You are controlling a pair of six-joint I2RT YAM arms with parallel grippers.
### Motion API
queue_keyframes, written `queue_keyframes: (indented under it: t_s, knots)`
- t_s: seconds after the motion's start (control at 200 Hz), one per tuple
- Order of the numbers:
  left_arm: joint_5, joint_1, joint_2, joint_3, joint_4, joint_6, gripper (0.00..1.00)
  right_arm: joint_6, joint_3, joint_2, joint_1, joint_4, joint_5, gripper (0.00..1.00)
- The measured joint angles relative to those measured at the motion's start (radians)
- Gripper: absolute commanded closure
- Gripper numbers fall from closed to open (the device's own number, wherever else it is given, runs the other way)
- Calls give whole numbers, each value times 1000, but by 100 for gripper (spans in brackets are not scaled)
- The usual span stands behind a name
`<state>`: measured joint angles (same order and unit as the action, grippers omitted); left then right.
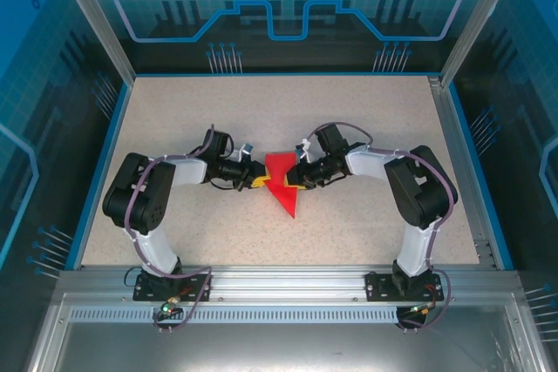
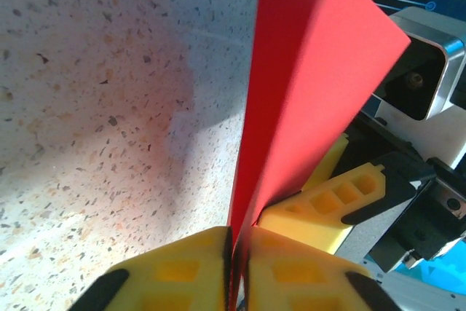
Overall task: Fold a paper plane with a square sheet of paper (pick it up from the middle)
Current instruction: Fold the wing for the fifth time at the center of the table.
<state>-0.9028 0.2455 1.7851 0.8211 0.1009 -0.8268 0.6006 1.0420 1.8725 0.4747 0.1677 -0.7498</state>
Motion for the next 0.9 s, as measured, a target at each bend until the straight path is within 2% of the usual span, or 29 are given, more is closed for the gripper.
queue_keyframes:
  t_s: [0.075,0.185,0.285,0.35,0.62,0.725,0.9]
  knots:
    - [14,5,0,0,-8,3,91,0,0,0,0,5,15,72]
    - [43,15,-5,0,-30,8,91,-2,0,-1,0,21,57,58]
    - [79,31,-22,0,-49,7,91,-7,0,-21,0,74,151,44]
    - [106,40,-37,0,-60,6,91,-8,0,-51,0,112,230,40]
    - [233,82,-102,-8,-97,-21,92,9,-55,-271,31,184,541,42]
    - [261,92,-111,-17,-97,-39,92,6,-92,-360,145,181,694,46]
    - [291,96,-116,-27,-107,-52,92,-8,-176,-495,348,127,935,46]
